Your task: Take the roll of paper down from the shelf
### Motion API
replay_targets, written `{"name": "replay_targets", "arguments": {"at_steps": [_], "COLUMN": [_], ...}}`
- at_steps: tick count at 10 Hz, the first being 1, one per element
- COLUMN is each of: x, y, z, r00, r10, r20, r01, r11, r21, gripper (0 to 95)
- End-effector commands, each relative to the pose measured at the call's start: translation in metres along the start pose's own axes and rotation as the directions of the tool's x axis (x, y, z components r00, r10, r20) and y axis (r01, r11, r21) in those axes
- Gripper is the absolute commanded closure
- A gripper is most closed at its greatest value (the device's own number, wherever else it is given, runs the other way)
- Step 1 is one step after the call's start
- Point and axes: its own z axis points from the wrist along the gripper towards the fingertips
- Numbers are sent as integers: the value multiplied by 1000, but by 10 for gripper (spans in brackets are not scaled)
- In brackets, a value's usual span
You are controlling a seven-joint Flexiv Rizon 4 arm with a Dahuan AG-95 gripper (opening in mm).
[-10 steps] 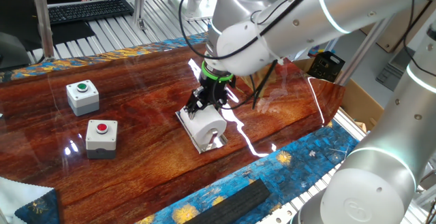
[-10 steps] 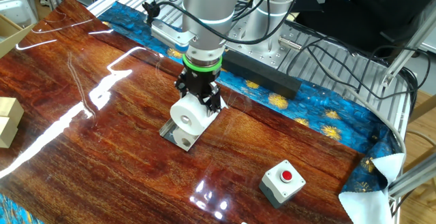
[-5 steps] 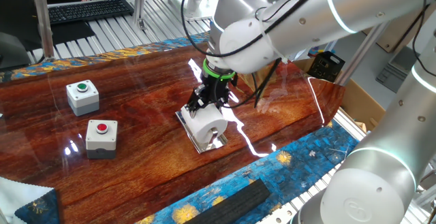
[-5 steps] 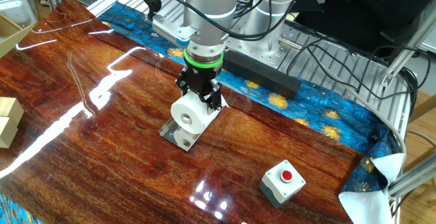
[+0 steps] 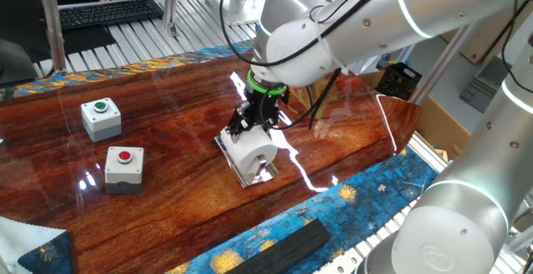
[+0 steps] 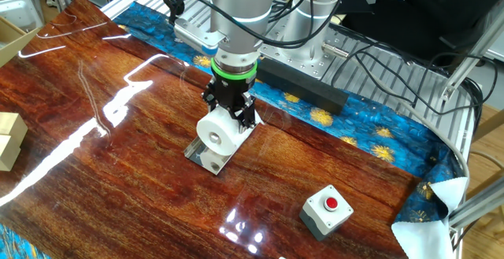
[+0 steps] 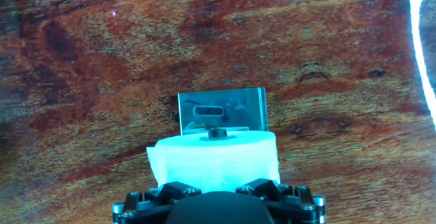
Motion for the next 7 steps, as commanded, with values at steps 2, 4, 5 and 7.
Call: {"name": "replay_targets", "arguments": {"at_steps": [2, 4, 5, 7], "x": [-8, -20, -24, -34], "y": [1, 3, 3, 4], "z": [-1, -4, -4, -5], "r00": [1000, 1000, 1000, 1000], "r10": [-7, -13, -16, -24], "r20": [-3, -3, -3, -3], "r01": [7, 13, 16, 24], "r11": [1000, 1000, 1000, 1000], "r21": [-4, -4, -4, -4], "gripper": [950, 950, 950, 950]}}
